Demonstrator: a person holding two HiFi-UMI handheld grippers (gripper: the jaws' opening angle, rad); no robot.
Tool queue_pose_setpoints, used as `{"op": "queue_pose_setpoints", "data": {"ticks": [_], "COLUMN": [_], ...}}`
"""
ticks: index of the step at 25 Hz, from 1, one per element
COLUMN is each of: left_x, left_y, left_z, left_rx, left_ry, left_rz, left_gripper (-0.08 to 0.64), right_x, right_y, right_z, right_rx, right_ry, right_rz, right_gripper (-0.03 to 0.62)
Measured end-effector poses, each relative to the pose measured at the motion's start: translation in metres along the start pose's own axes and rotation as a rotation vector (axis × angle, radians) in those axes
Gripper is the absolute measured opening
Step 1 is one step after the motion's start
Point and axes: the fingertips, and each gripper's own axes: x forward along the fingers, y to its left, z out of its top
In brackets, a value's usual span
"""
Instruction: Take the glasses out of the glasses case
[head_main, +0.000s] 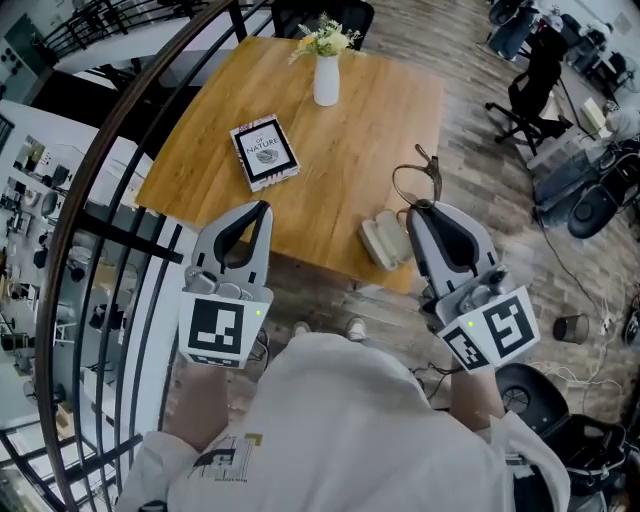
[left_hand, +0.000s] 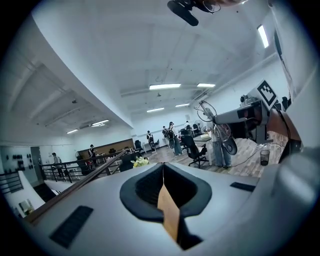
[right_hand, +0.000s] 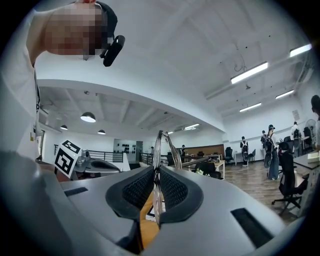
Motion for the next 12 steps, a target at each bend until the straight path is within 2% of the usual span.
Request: {"op": "queue_pose_setpoints", "data": {"ticks": [3,12], "left_x": [0.0020,0.0025], "left_y": [-0.0006,-0.0011], "left_z": [-0.0035,-0.0020], "left_rx": [0.025,0.010], "left_ry": [-0.009,0.004], "left_rz": [-0.012,-0.004], "left_gripper": [0.017,0.017], "right_x": [0.0020,0.0036], "right_y": [-0.0009,-0.0008], "right_z": [-0.0038,-0.0086], "right_rx": [0.006,0.023], "right_ry": [0.008,0.021], "right_rz": [0.001,0.013], "right_gripper": [0.058,0.058]}}
